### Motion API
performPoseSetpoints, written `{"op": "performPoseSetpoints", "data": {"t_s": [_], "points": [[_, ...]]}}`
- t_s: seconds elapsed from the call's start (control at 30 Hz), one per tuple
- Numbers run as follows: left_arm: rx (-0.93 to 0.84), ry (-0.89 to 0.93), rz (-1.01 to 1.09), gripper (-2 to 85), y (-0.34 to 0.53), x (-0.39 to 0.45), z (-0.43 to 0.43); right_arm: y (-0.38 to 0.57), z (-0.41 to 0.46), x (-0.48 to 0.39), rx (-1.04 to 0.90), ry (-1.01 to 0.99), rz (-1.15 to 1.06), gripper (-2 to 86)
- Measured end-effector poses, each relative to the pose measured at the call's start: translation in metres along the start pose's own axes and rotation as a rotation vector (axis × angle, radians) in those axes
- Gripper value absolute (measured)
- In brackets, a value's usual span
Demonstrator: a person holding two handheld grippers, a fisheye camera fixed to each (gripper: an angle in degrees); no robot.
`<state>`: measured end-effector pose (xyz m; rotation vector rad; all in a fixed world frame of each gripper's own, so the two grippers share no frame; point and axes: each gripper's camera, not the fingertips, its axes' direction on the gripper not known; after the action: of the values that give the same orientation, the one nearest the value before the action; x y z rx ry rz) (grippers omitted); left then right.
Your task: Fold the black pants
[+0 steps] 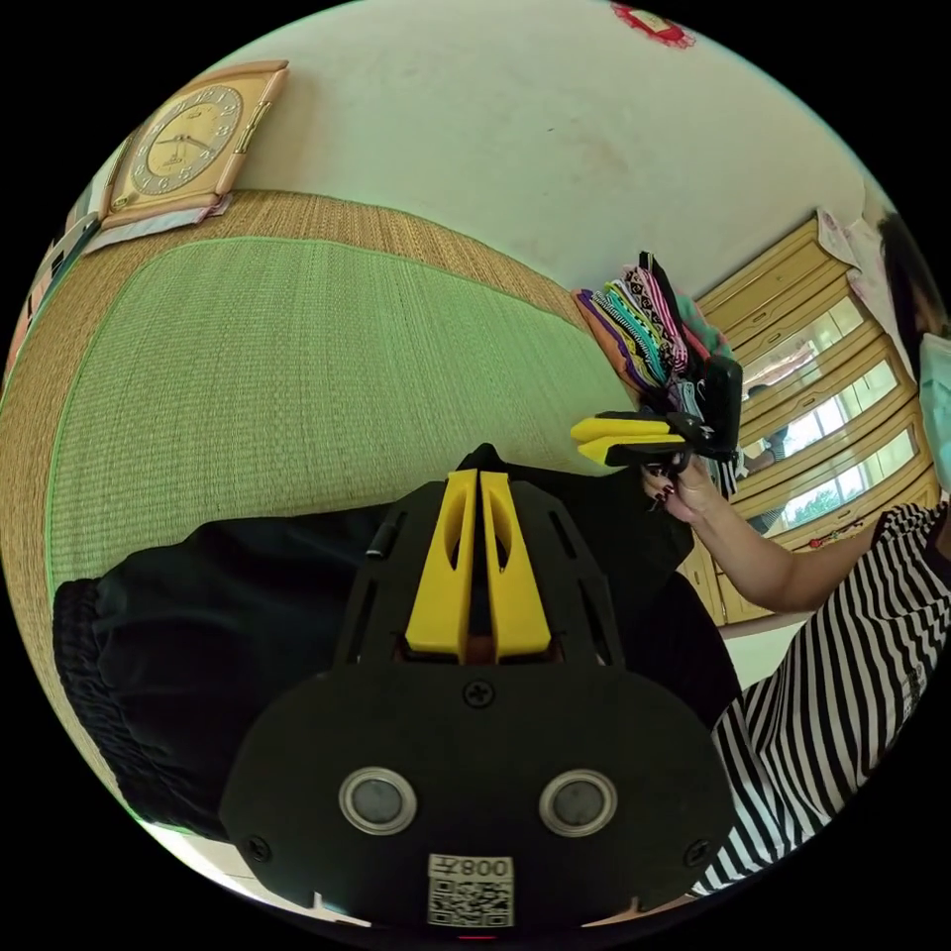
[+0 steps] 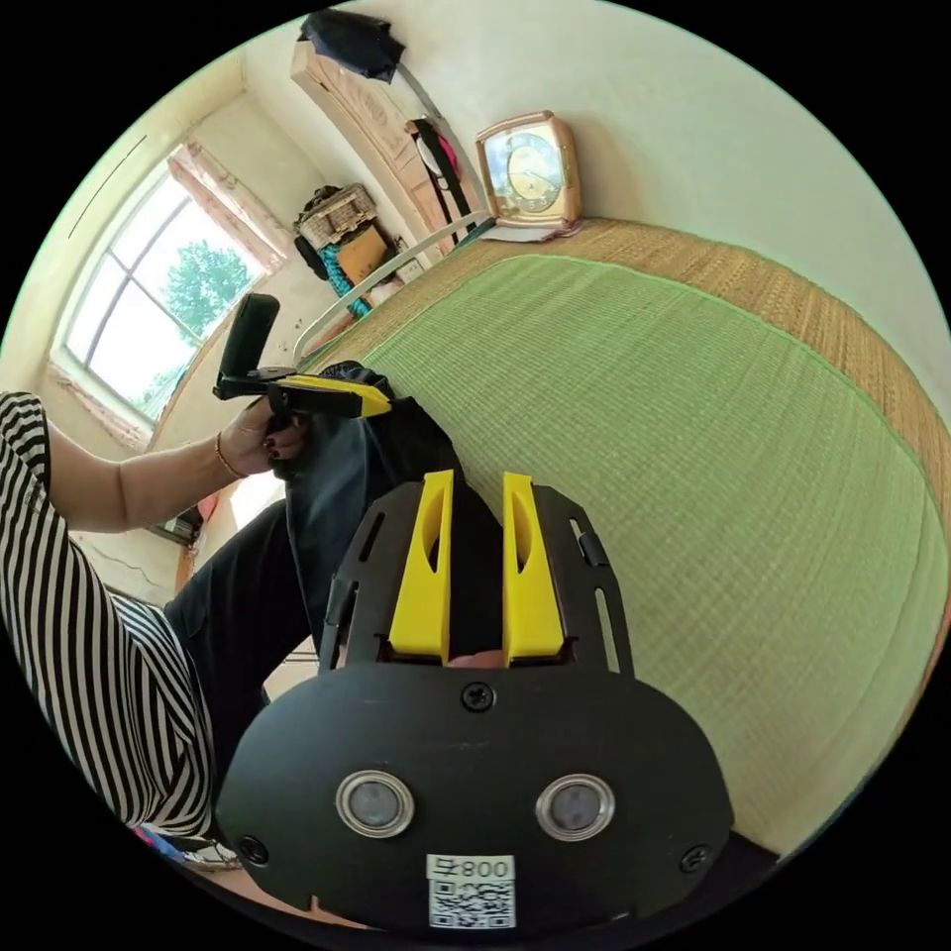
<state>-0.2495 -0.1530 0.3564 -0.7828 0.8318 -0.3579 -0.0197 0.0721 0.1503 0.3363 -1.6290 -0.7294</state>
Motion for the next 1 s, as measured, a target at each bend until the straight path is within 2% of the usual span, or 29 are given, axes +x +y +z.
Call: {"op": "performPoseSetpoints", "data": {"t_s": [0.23,0.37,0.57,0.73,1.0], "points": [[-0.018,0.018,0.060,0.4,0.031,-0.027,-0.007,-0.038,0.047,-0.005,-0.044,-0.216,-0.151,9.5],[-0.037,0.018,0.074,0.4,0.045,-0.040,-0.005,-0.035,0.068,-0.015,-0.081,-0.149,-0.170,8.0],[-0.030,0.033,0.083,0.4,0.065,-0.061,-0.007,-0.032,0.052,-0.013,0.052,-0.060,-0.164,7.2],[-0.024,0.029,0.100,0.4,0.080,-0.073,-0.008,-0.044,0.081,-0.022,-0.105,0.022,-0.333,7.9],[-0.023,0.037,0.102,0.4,0.100,-0.093,-0.006,-0.059,0.104,-0.033,-0.179,0.020,-0.521,8.2]]}}
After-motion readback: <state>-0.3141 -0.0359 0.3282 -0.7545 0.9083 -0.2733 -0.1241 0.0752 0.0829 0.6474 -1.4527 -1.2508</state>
